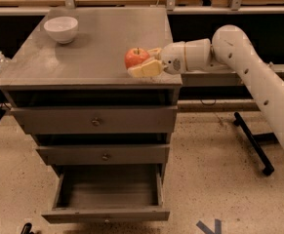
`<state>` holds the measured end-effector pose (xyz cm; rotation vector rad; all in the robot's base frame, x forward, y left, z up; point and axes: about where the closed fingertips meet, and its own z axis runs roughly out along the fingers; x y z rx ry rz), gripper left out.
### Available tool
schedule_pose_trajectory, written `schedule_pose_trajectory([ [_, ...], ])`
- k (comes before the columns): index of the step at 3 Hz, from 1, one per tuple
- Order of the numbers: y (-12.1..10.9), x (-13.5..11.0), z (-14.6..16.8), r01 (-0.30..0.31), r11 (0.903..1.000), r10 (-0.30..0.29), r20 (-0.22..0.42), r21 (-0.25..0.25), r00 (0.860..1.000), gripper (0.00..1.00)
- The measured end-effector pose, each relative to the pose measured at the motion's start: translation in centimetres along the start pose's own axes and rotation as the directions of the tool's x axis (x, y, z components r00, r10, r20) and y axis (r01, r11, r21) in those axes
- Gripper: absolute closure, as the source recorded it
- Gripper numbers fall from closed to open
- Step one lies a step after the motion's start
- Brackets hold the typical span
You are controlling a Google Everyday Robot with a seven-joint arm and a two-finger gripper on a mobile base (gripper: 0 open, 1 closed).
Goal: Place apple into bottom drawer
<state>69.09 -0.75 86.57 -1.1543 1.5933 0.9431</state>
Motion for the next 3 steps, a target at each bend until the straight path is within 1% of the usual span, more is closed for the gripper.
schedule_pose_trajectory([
  [1, 3.6, 2.0, 0.3, 0.023, 0.9994, -0.022, 0.035, -0.025, 0.999, 1.00],
  [2, 9.4, 3.2, -0.2, 0.097, 0.9924, -0.091, 0.076, -0.077, 0.993, 1.00],
  [3, 9.4, 4.2, 0.2, 0.091, 0.9926, -0.086, 0.069, -0.080, 0.994, 1.00],
])
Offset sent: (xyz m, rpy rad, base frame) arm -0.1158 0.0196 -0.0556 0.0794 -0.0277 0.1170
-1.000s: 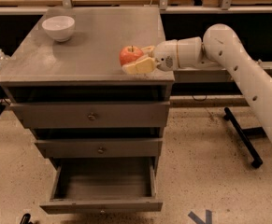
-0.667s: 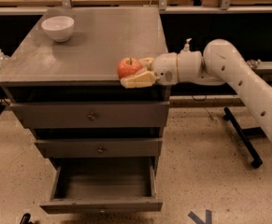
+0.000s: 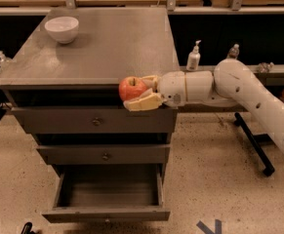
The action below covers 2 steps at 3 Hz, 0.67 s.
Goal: Place apple into bottom drawer
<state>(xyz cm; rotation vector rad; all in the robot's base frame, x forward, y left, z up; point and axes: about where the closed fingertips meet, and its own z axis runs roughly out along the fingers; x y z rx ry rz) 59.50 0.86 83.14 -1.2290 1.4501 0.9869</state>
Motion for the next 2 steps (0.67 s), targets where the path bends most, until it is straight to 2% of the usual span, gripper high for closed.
schedule_pose_trajectory([
  [1, 1.2, 4.9, 0.8, -0.011, 0.9990, 0.011, -0.014, -0.043, 1.000, 1.00],
  [2, 3.7, 12.7, 2.7, -0.019, 0.9865, 0.011, -0.049, -0.163, 0.999, 1.00],
])
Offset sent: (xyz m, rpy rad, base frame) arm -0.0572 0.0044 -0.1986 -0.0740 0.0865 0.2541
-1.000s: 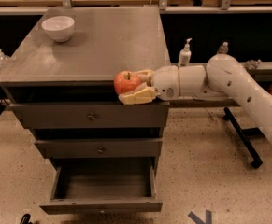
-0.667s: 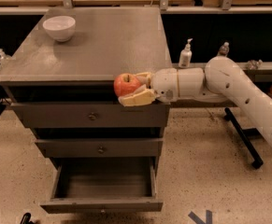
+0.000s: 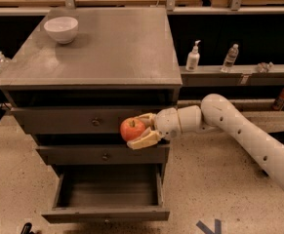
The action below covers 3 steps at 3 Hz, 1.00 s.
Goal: Place apple into bottom drawer
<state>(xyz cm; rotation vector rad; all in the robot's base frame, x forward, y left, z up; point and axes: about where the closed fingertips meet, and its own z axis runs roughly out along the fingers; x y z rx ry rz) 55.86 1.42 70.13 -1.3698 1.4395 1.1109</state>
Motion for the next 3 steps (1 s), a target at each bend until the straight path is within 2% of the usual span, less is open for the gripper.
schedule_pose_trajectory([
  [1, -0.1, 0.9, 0.1, -0.006, 1.0000, 0.006, -0.002, 0.007, 1.000, 1.00],
  [2, -0.7, 8.3, 0.6, -0.057, 0.9964, 0.058, -0.019, 0.063, 0.998, 1.00],
  [3, 0.0, 13.9, 1.2, -0.066, 0.9927, 0.067, -0.006, 0.101, 0.998, 1.00],
])
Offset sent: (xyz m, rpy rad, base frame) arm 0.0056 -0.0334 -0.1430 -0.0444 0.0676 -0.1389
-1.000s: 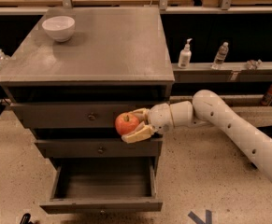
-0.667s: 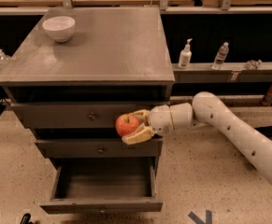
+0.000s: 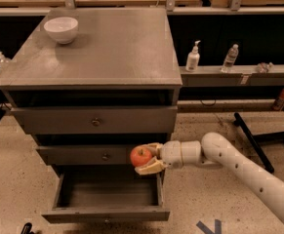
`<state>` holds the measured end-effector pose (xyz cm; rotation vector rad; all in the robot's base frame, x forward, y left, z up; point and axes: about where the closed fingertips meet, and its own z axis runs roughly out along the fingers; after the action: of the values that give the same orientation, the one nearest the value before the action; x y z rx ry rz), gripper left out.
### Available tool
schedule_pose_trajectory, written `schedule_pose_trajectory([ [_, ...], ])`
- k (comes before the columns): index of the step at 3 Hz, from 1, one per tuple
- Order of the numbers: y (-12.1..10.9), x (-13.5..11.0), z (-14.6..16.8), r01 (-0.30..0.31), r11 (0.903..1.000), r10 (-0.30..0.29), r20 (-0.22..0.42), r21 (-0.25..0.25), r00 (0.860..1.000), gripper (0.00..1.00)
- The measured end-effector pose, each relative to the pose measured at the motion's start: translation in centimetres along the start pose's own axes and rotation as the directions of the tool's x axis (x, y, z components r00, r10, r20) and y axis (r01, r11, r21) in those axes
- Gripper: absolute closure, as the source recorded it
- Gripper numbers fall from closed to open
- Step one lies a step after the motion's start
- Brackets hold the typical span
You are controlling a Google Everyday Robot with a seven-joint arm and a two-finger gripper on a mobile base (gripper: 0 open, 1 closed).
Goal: Place apple into bottom drawer
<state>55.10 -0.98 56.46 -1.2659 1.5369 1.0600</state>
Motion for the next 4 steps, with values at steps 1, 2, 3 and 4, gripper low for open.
schedule_pose_trajectory([
  [1, 0.2, 1.0, 0.6, -0.004, 1.0000, 0.004, 0.011, -0.004, 1.000, 1.00],
  [2, -0.2, 2.3, 0.9, -0.031, 0.9994, 0.031, -0.016, 0.016, 0.999, 1.00],
  [3, -1.5, 7.5, 1.3, -0.052, 0.9979, 0.054, -0.057, 0.040, 0.997, 1.00],
  [4, -1.7, 16.9, 2.3, -0.032, 0.9961, 0.041, -0.117, 0.082, 0.992, 1.00],
])
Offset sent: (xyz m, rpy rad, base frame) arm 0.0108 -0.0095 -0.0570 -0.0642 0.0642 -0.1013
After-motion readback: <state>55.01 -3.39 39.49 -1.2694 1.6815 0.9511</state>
